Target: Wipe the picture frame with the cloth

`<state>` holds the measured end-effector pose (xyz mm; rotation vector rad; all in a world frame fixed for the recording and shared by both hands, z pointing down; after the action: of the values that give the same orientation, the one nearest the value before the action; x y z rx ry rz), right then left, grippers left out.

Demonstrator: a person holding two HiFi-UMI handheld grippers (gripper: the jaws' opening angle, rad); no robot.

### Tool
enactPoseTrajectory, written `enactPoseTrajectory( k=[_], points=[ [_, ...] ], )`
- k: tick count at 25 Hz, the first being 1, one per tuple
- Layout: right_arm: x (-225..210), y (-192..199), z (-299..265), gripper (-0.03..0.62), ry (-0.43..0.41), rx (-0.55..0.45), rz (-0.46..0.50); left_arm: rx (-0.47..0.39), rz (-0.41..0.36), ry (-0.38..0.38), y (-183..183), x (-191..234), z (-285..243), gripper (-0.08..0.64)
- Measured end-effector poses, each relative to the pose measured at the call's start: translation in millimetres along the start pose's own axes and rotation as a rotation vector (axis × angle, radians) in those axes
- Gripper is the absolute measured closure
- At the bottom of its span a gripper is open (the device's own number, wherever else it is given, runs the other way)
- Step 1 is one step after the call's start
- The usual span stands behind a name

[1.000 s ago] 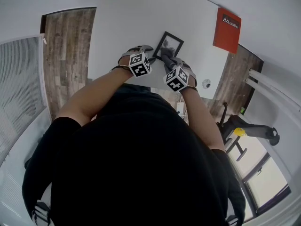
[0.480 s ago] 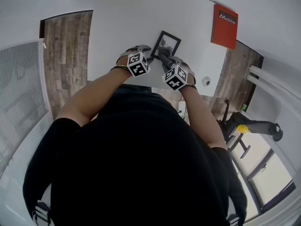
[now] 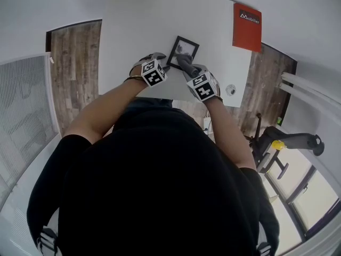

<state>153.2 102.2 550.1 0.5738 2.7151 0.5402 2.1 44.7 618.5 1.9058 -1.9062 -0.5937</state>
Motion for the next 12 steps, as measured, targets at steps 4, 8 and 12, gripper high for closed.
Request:
enactPoseTrajectory(
  k=[4,8,12],
  points=[
    [-5.4,4.7,21.1,0.482,0.001,-0.048,-0.067,0.028,0.062,0.024,-1.3,2.1,-0.6,0.359],
    [-9.2,10.5,43.3,0.482,0.002,-0.112,-0.120,0.065,0.114,0.048,2.0,1.1,4.1,0.357],
    [-10.1,19.5,67.7,0.483,0.012,-0.168,-0.161,0.109,0.183,0.055,13.9,-6.4,16.5,0.351]
  ],
)
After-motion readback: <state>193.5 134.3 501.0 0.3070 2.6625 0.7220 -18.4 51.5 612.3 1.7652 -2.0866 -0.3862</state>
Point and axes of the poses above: the fingertips, and each gripper's own axes: z backward along the fingers, x to its left, y out of its underside, the point moved 10 cm from there along z, backward along the fingers, and after that the axes turned 11 degrees about -z, right-handed, at the moved point
